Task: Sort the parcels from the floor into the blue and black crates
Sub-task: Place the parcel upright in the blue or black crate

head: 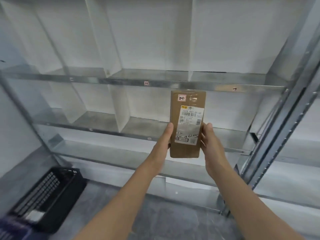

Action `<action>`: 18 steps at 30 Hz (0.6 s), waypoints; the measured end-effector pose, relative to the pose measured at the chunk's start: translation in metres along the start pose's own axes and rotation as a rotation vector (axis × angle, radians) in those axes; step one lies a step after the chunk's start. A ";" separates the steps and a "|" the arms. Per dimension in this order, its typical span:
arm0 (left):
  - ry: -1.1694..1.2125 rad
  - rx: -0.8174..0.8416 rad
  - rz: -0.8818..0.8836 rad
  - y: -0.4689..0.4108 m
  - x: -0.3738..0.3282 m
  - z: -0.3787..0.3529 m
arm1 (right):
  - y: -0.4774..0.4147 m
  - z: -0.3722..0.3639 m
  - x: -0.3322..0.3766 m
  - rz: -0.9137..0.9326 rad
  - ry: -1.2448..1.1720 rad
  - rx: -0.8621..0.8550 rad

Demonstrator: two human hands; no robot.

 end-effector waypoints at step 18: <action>0.219 -0.685 0.086 0.064 0.059 0.269 | -0.007 -0.324 -0.084 -0.153 -0.059 0.685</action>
Point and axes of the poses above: each hand's wrist, its own y-axis away from the middle knuckle, its own z-axis out of the back of the hand, x = y × z, the point moved 6 cm from there along -y, towards the middle knuckle, and after that the axes turned 11 degrees about z, right-handed, at the moved point
